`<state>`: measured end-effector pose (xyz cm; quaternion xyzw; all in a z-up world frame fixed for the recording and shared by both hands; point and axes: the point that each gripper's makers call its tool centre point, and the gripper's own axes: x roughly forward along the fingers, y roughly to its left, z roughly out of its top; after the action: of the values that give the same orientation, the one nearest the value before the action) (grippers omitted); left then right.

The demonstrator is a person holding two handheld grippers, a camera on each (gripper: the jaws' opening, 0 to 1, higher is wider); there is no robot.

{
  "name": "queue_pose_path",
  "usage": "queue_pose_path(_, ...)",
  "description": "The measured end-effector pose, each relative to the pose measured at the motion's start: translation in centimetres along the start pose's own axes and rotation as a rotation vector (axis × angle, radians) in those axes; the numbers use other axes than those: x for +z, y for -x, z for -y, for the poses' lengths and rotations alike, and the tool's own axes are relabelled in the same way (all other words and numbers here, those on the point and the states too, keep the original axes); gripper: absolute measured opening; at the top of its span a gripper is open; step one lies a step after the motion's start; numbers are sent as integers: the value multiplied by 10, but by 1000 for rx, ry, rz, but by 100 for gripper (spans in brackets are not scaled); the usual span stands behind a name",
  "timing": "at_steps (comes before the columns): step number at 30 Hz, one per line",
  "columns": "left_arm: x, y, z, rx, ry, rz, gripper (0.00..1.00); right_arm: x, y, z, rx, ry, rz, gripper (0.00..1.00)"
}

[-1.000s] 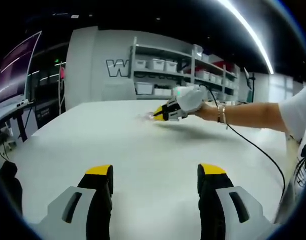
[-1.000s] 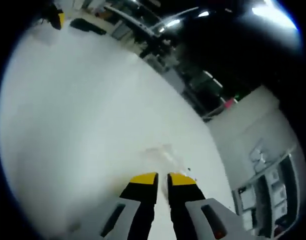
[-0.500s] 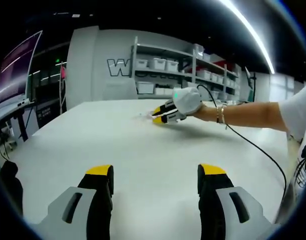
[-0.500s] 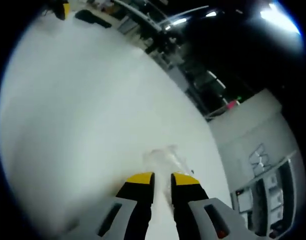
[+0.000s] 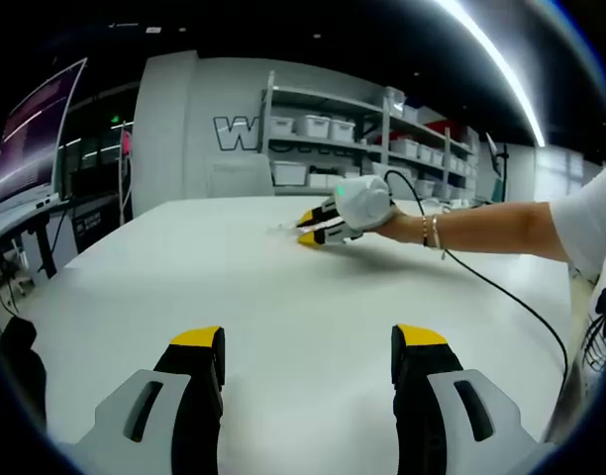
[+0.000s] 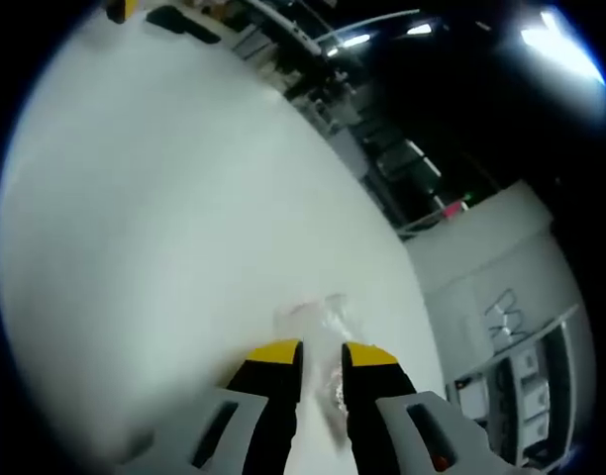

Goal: Open the resealable bag by pulling the two sides of the seal apart until the entire bag opening is separated and visibly accessible.

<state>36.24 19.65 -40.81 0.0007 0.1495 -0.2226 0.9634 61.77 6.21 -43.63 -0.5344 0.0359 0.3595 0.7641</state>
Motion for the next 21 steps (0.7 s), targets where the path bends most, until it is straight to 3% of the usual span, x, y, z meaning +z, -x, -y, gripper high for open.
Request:
queue_pose_path(7, -3, 1, -1, 4, 8, -4, 67, 1, -3, 2, -18, 1, -5, 10)
queue_pose_path(10, -3, 1, -1, 5, 10, -2, 67, -1, -4, 0, -5, -6, -10, 0)
queue_pose_path(12, -3, 2, -2, 5, 10, -1, 67, -2, -4, -1, -4, -1, -6, 0)
queue_pose_path(21, -3, 3, -2, 4, 11, 0, 67, 0, 7, 15, -34, -141, 39, 0)
